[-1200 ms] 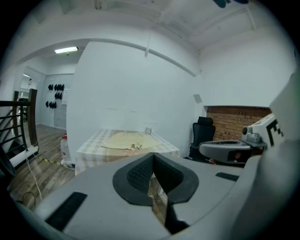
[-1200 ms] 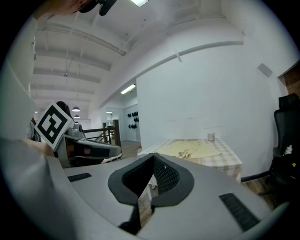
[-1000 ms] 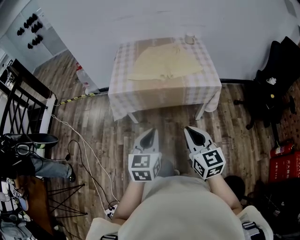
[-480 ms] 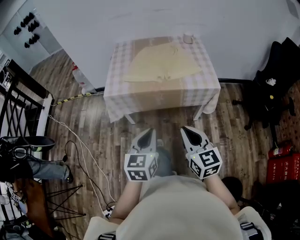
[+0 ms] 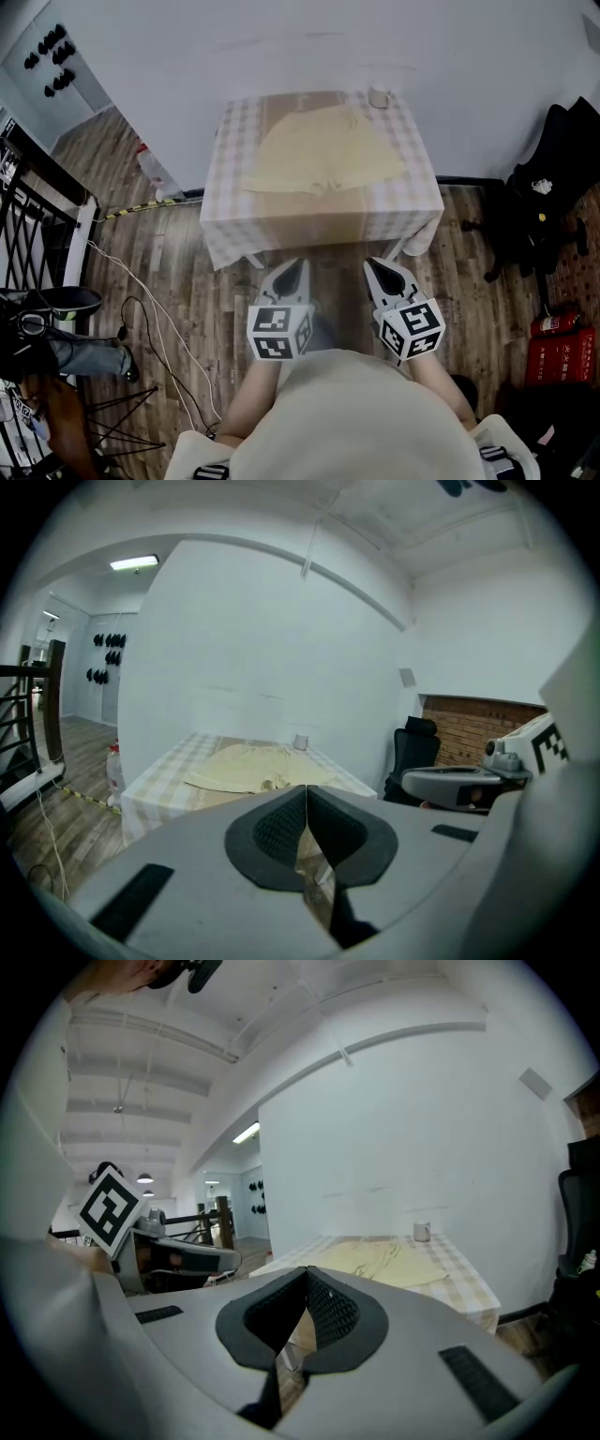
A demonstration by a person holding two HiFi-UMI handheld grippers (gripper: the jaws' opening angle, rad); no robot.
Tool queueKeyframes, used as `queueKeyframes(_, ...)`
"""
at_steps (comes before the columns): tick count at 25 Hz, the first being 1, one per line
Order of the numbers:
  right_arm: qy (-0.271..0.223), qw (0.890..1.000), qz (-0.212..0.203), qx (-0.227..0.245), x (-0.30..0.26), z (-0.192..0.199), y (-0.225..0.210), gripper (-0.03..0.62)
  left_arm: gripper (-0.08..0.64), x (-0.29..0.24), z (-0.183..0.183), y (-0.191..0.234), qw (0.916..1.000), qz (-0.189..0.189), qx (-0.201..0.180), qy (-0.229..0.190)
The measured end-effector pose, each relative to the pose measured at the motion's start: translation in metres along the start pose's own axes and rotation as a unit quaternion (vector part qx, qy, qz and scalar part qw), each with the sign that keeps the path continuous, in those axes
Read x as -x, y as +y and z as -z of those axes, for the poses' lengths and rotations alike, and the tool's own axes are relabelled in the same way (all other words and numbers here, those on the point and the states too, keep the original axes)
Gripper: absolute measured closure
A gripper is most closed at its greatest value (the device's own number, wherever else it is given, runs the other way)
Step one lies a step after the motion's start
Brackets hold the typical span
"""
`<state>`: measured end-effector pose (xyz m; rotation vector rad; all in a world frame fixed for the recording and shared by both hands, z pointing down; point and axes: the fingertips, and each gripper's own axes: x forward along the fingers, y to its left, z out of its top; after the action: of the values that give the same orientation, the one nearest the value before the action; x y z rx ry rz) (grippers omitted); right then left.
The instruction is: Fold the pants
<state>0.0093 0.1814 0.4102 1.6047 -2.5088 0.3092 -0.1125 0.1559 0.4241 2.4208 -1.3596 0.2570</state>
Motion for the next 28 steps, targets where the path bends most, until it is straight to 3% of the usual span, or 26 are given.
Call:
queueKeyframes(9, 0.004, 1.000, 0.002, 0.001, -0.077, -0.031, -0.030, 0.592, 0.555, -0.062, -0.039, 0.052, 1.0000, -0.006, 0.003, 0.005)
queueKeyframes(28, 0.019, 1.000, 0.022, 0.000, -0.218, -0.049, -0.058, 0.592, 0.555, -0.167, -0.071, 0.158, 0.9996, 0.006, -0.001, 0.028)
